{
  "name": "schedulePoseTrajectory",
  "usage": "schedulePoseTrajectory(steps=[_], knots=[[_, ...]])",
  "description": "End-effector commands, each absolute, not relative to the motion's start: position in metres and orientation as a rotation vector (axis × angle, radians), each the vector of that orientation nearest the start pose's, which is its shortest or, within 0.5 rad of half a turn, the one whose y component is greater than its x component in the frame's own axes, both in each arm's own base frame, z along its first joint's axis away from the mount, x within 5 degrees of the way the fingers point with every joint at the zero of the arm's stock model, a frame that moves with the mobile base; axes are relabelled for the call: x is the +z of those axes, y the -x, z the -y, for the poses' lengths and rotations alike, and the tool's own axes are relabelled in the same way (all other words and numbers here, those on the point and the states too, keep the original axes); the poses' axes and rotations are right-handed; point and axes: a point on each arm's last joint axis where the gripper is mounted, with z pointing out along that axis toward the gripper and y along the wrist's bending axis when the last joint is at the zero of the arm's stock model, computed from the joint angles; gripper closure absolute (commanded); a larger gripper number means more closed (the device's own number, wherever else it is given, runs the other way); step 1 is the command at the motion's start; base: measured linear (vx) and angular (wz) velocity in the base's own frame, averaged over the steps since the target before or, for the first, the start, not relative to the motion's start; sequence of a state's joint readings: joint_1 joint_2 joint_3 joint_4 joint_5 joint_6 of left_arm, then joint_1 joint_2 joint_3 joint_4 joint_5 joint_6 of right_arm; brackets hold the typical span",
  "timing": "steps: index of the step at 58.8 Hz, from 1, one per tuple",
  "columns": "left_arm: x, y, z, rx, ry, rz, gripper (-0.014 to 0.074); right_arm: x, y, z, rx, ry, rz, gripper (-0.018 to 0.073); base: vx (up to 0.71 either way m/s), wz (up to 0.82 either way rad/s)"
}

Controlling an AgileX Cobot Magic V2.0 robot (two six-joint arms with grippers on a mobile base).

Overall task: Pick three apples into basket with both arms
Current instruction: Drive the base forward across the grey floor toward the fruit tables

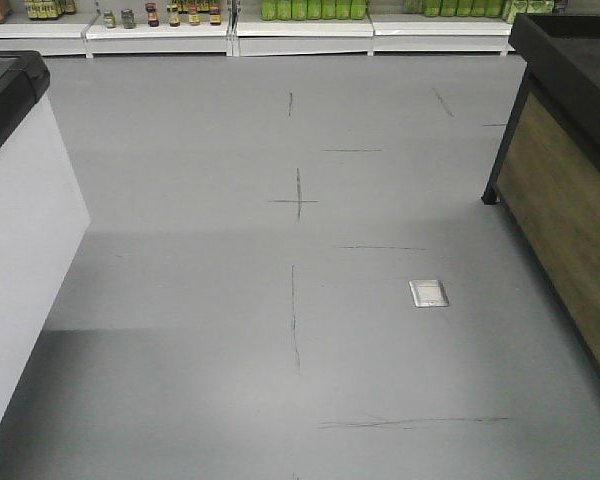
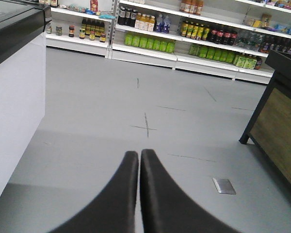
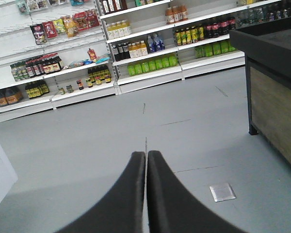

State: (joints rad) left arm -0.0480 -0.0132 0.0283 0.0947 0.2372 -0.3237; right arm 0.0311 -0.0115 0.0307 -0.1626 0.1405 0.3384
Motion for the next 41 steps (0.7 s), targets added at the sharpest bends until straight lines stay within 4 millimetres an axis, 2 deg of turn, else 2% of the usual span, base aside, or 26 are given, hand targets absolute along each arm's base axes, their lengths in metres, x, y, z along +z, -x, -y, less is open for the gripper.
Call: schedulePoseTrajectory(steps=[1,41], knots=[[0.1987,-0.0544,0.0015,-0.213,0.162,-1.619,0.0602,0.1943,-0.0564,-0.0003,0.130,-0.109,-1.567,0.0564,0.00,0.00],[0.1987,-0.0544,0.0015,-0.213,0.162,-1.619,0.0602,0.1943,-0.0564,-0.0003,0.130,-0.109,-1.567,0.0564,0.01,0.02]])
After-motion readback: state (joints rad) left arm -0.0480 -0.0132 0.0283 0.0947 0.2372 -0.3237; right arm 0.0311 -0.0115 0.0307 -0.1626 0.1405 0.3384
